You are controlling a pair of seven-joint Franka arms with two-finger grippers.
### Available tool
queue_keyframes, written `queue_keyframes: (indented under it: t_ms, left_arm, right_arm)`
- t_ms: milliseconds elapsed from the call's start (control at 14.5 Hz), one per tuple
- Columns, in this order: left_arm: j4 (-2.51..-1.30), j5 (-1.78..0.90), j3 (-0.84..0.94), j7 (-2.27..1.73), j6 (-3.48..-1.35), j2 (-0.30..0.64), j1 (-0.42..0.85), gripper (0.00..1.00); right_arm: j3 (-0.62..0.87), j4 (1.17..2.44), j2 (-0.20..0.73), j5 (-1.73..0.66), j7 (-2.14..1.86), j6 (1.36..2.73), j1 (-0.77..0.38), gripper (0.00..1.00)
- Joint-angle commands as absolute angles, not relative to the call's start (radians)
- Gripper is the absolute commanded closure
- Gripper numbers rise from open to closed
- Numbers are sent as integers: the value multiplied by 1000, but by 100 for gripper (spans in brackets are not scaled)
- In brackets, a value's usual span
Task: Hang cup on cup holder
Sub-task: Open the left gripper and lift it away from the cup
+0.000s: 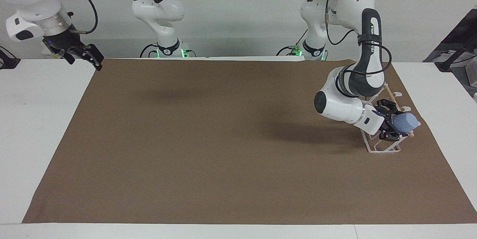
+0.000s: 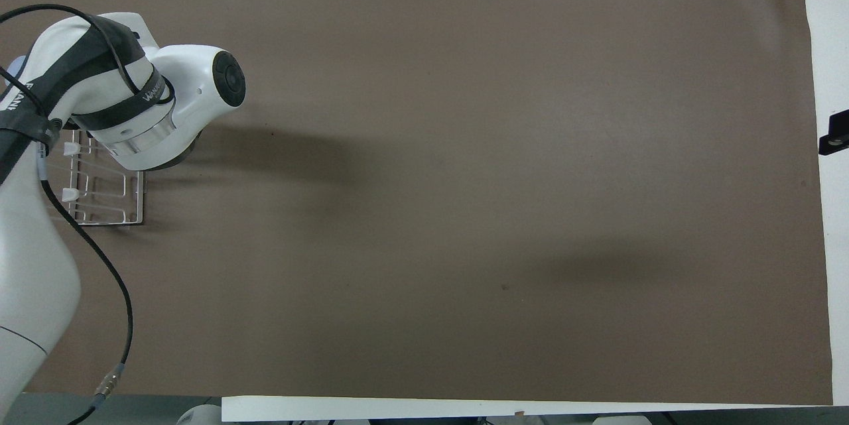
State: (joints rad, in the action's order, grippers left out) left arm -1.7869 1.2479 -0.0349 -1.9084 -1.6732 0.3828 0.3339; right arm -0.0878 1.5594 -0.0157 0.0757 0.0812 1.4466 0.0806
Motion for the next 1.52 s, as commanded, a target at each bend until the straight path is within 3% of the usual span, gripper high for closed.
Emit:
queue_keyframes:
  t_ms: [0, 898, 1175, 1451]
  left_arm:
    - [-1801, 1241, -34, -1881, -1686, 364, 336, 0]
    - [-1438, 810, -37, -1214, -1513, 290, 336, 0]
    - [-1439, 538, -43, -984, -1502, 145, 327, 0]
    - [-1440, 392, -44, -794, -1405, 77, 327, 0]
  right_arm:
    - [-100, 1548, -14, 80, 54, 1427, 72, 1]
    - [-95, 1548, -14, 80, 54, 1427, 72, 1]
    - [-86, 1549, -17, 80, 54, 1424, 71, 1]
    - [-86, 1566, -28, 78, 55, 1425, 72, 1]
